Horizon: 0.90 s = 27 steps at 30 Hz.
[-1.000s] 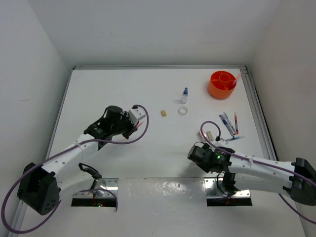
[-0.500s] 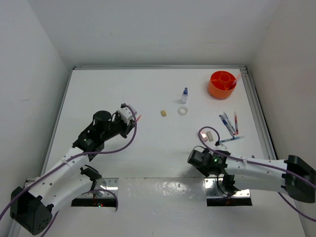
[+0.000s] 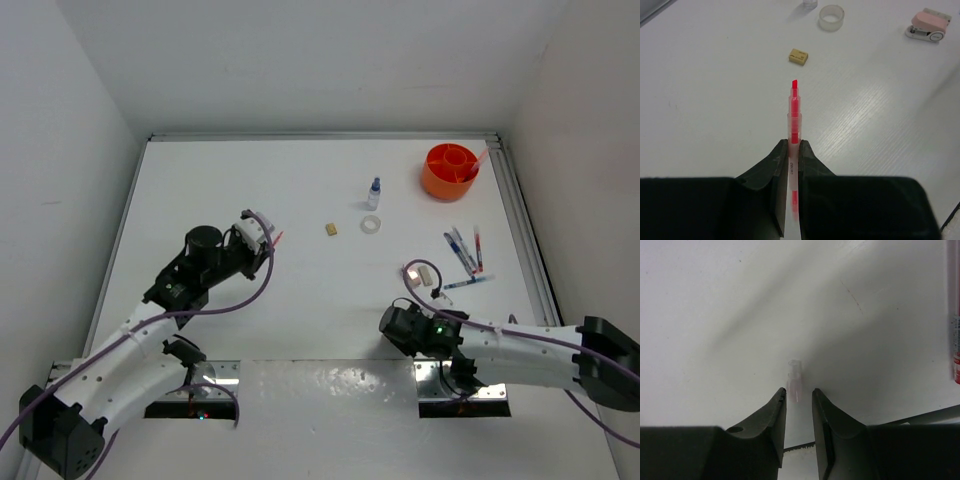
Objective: Sort the stationery into containers
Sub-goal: Close the pen cap on the pen.
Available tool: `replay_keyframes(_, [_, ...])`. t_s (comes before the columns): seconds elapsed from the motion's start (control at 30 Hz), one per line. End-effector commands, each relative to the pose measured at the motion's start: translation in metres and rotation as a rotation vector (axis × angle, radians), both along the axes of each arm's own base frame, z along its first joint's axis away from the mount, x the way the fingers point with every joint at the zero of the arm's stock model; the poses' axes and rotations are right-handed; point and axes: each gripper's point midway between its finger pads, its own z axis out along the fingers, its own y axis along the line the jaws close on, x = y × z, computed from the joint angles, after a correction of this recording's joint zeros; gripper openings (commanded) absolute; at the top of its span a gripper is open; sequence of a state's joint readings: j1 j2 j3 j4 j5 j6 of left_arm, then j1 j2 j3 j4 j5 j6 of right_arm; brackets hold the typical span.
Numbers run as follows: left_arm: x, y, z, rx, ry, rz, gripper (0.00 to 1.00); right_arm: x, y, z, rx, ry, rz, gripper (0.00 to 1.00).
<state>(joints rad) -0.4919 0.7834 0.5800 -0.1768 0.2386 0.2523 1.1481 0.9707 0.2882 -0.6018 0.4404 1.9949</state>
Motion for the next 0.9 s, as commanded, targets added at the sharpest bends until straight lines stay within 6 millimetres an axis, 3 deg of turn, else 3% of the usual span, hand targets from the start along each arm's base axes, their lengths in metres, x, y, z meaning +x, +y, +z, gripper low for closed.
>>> replay_keyframes(0.0, [0.002,0.000,0.014,-0.028,-0.046,0.013,0.00,-0.010,-0.027,-0.018,0.045,0.076,-0.317,0.27])
replay_keyframes(0.1, [0.002,0.003,0.013,-0.019,-0.049,0.028,0.00,-0.015,-0.043,-0.025,0.025,0.075,-0.351,0.26])
replay_keyframes(0.47, [0.004,0.008,0.018,-0.025,-0.060,0.053,0.00,-0.014,-0.056,-0.031,-0.040,0.057,-0.335,0.23])
replay_keyframes(0.7, [0.006,0.012,0.025,-0.034,-0.073,0.070,0.00,-0.006,-0.072,-0.008,-0.320,0.088,-0.139,0.22])
replay_keyframes(0.87, [0.008,0.018,0.029,-0.026,-0.084,0.092,0.00,0.003,-0.061,0.003,-0.432,0.170,0.000,0.24])
